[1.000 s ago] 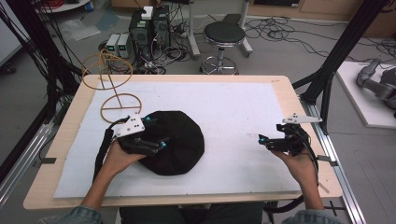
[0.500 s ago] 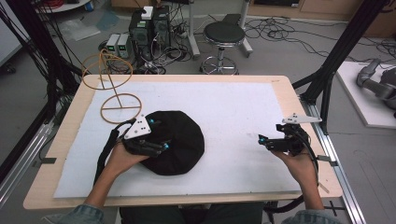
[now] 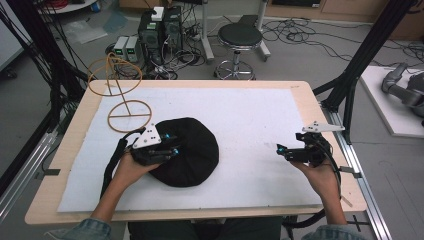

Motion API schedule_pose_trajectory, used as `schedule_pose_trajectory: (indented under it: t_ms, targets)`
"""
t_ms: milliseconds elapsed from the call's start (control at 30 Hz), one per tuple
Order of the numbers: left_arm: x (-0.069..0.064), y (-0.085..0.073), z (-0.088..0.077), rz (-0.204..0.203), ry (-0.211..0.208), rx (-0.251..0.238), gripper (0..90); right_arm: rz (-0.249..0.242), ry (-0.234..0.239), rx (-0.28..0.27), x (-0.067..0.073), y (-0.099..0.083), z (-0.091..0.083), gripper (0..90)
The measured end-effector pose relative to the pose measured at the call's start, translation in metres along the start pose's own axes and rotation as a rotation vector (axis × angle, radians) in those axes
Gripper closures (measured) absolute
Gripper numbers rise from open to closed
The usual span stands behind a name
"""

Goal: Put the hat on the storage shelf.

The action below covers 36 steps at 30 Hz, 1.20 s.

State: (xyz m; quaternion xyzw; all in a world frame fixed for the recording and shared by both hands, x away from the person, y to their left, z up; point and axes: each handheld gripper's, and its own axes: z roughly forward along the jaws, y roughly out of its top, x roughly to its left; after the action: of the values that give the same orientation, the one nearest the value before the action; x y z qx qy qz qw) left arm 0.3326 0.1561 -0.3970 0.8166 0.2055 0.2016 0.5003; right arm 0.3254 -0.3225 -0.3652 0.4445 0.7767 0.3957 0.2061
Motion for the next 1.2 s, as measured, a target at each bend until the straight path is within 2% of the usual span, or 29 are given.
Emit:
schedule_pose_trajectory:
  t_ms: [267,433,600,900,1000,1067,1200]
  targets:
    - [0.0,-0.001,0.0,0.01,0.002,0.006,78.1,-0.001,0.0,0.002,0.0,0.0,0.0,13.4]
    - [0.0,-0.001,-0.002,0.017,0.004,-0.01,81.3,0.001,-0.001,0.0,0.0,0.0,0.0,13.4]
    - [0.0,0.002,-0.009,0.024,0.025,-0.045,82.3,0.002,0.0,-0.002,0.0,0.0,0.0,13.4]
    - [0.001,0.011,-0.021,0.014,0.058,-0.097,82.5,0.003,0.002,0.002,-0.001,0.0,0.0,13.4]
    - [0.001,0.015,-0.026,0.003,0.08,-0.119,82.6,0.007,0.001,0.0,-0.002,0.0,0.0,13.4]
    - [0.002,0.018,-0.031,0.01,0.088,-0.126,82.6,0.007,0.0,-0.001,-0.002,0.0,0.0,13.4]
    - [0.003,0.022,-0.041,-0.006,0.109,-0.163,82.8,0.006,0.001,-0.001,-0.002,0.0,-0.001,13.5]
